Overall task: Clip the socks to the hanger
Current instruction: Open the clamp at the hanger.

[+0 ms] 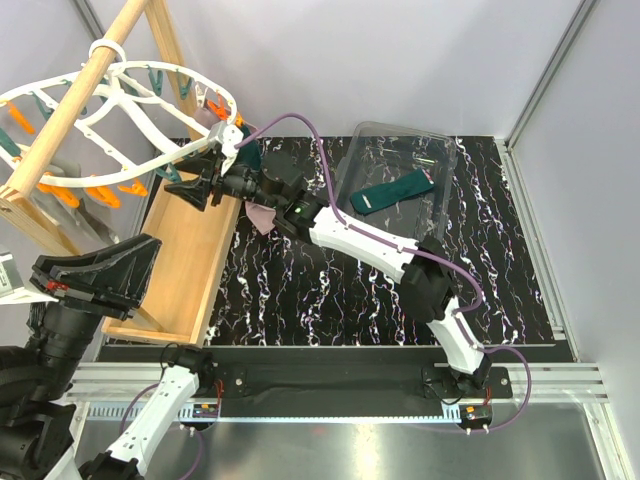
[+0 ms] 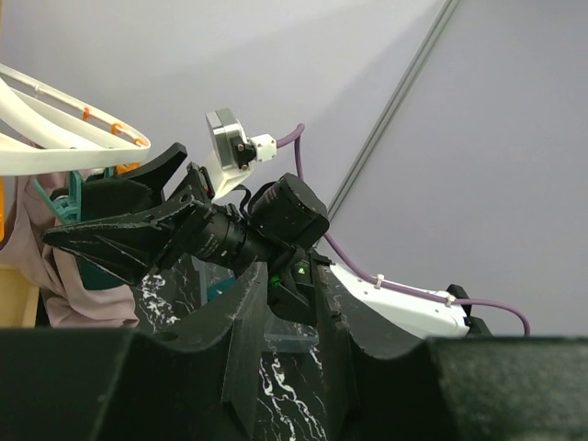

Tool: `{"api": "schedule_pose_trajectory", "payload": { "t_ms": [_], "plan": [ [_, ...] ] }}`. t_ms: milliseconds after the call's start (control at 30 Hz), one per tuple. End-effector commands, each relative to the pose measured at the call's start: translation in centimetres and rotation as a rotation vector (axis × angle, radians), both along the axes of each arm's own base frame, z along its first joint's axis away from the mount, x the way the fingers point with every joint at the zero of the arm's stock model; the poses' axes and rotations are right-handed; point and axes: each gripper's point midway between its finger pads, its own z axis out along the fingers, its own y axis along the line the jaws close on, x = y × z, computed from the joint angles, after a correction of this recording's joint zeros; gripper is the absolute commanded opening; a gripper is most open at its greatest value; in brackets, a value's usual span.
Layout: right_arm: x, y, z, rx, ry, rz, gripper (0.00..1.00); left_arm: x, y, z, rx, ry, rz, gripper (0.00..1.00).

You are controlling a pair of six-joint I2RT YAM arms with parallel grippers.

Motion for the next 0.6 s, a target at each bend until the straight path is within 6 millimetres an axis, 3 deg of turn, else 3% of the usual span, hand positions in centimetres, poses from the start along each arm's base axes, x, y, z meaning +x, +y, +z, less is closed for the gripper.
{"api": "schedule_pose_trajectory", "payload": {
  "t_ms": [0, 333, 567],
  "plan": [
    [-1.0, -0.4, 3.2, 0.061, -0.030, 0.046, 0.58, -0.7, -0.3, 1.3, -0.004, -0.049, -0.026, 0.31],
    [-1.8, -0.7, 2.9, 0.066, 0.013, 0.094, 0.42, -0.3, -0.7, 0.9, -0.025, -0.026, -0.046, 0.31],
    [-1.9, -0.6, 2.7, 0.071, 0.025, 0.102, 0.39, 0.5, -1.3, 0.8, -0.053, 0.011, -0.072, 0.31]
  ]
}}
